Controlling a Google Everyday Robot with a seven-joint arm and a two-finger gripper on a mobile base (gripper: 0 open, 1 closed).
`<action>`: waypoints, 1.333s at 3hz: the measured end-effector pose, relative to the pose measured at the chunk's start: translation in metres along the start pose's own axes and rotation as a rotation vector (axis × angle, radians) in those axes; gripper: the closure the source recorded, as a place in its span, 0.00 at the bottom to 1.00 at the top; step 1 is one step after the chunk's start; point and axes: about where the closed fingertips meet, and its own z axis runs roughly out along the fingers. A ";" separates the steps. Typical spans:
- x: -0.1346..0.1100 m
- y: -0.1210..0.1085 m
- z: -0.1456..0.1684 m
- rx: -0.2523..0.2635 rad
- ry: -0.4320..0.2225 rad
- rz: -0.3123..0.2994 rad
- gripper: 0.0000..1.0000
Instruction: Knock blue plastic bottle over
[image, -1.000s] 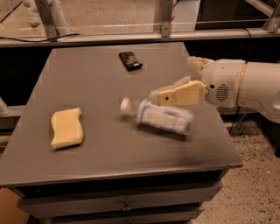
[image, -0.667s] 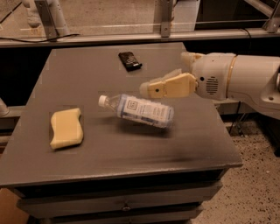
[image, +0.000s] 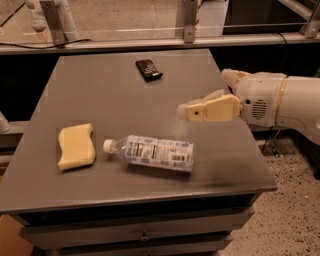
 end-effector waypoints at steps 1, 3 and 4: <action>0.022 -0.011 -0.024 0.005 0.003 0.004 0.00; 0.053 -0.034 -0.074 -0.007 0.000 -0.020 0.00; 0.062 -0.058 -0.109 0.013 -0.012 -0.034 0.00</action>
Offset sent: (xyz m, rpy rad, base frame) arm -0.0327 -0.0942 -0.0501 0.0045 -0.0008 0.0132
